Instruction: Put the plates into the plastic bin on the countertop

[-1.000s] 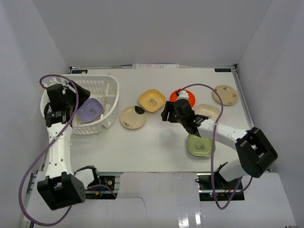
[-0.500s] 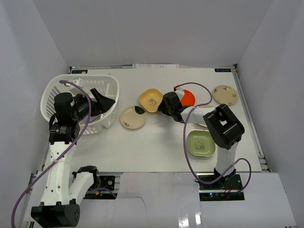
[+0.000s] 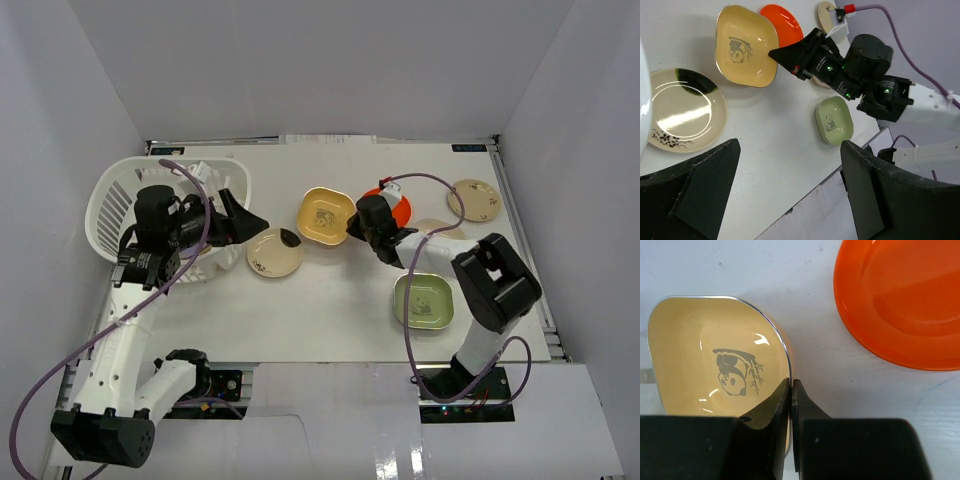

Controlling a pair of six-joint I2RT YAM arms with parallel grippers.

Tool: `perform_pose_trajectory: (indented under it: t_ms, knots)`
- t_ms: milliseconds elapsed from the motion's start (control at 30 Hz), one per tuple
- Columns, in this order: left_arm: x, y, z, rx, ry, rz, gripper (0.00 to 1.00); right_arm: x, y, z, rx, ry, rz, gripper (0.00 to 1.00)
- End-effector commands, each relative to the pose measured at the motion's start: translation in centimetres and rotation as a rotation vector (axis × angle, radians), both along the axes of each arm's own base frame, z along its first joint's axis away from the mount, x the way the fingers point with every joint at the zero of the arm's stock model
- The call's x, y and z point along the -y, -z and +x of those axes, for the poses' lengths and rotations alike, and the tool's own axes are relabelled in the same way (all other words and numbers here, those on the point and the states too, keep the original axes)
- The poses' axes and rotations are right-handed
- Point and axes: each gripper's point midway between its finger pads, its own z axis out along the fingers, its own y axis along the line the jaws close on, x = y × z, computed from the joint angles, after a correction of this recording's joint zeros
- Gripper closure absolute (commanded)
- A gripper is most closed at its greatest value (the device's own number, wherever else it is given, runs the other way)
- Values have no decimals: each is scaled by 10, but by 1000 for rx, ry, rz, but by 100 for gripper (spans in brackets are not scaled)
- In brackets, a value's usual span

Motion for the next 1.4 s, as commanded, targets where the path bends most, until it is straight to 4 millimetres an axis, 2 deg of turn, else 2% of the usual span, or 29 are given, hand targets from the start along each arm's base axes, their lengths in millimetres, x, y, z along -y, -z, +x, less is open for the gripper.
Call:
perform_pose_trajectory:
  t_ms: [0,33,100,133,167,200,267,300,367,433,467,500,533,633,733,767,800,833,900,933,967,1033,1067,1100,1167,1200,1267,1300,1367]
  knots:
    - [19,-17,1,23,33,1,7,2,-104,4,265,-12,57,92]
    - [36,-16,0,14,73,16,7,9,-103,-5,273,-37,5,92]
    - [46,-7,10,8,26,74,7,6,-119,-28,300,-124,17,92]
    - [67,-2,2,2,71,99,7,6,-118,-38,289,-159,5,92]
    - [76,9,9,-19,63,140,7,4,-120,-48,294,-201,-12,92]
    - [79,17,12,-26,41,178,8,6,-135,-58,316,-225,4,92]
    - [82,40,25,-41,-49,294,10,7,-128,-80,286,-295,-6,92]
    - [79,47,31,-42,-91,330,11,9,-140,-89,308,-313,19,92]
    - [87,56,34,-54,-110,353,12,7,-136,-108,282,-381,31,92]
    - [100,58,31,-47,-88,342,19,7,-144,-121,287,-427,54,92]
    - [105,60,31,-46,-82,334,26,8,-140,-127,269,-439,49,92]
    - [108,63,32,-53,-86,343,38,9,-144,-131,278,-450,59,92]
    - [112,63,28,-46,-84,351,59,11,-143,-135,275,-454,59,92]
    - [104,60,31,-14,-149,380,65,19,-140,-140,267,-447,41,92]
    - [104,62,29,-12,-135,389,93,20,-141,-144,269,-460,47,92]
    - [103,63,27,-15,-135,392,100,20,-142,-145,268,-464,47,86]
    - [102,62,27,-13,-135,391,100,19,-142,-147,262,-475,45,75]
    - [101,54,27,1,-142,382,100,20,-140,-148,260,-490,21,49]
    - [87,43,31,20,-207,405,100,28,-140,-148,248,-484,-37,33]
    - [80,24,33,51,-244,391,100,38,-129,-151,215,-486,-97,20]
    - [71,16,34,60,-277,405,100,44,-129,-153,213,-478,-122,15]
    - [47,-4,44,91,-381,410,100,65,-110,-156,160,-433,-208,10]
    - [37,-22,47,112,-413,382,100,72,-108,-159,158,-417,-219,10]
    - [15,-30,57,111,-480,371,100,80,-101,-160,144,-392,-240,9]
    - [-8,-46,63,117,-524,323,100,93,-78,-169,90,-364,-265,9]
    - [-37,-50,73,109,-603,312,100,99,-71,-170,73,-344,-280,9]
    - [-62,-55,78,106,-667,288,99,108,-53,-176,24,-329,-311,10]
    - [-88,-53,83,92,-742,295,98,112,-47,-177,4,-311,-322,10]
    - [-107,-44,88,49,-776,285,98,117,-31,-180,-38,-303,-352,14]
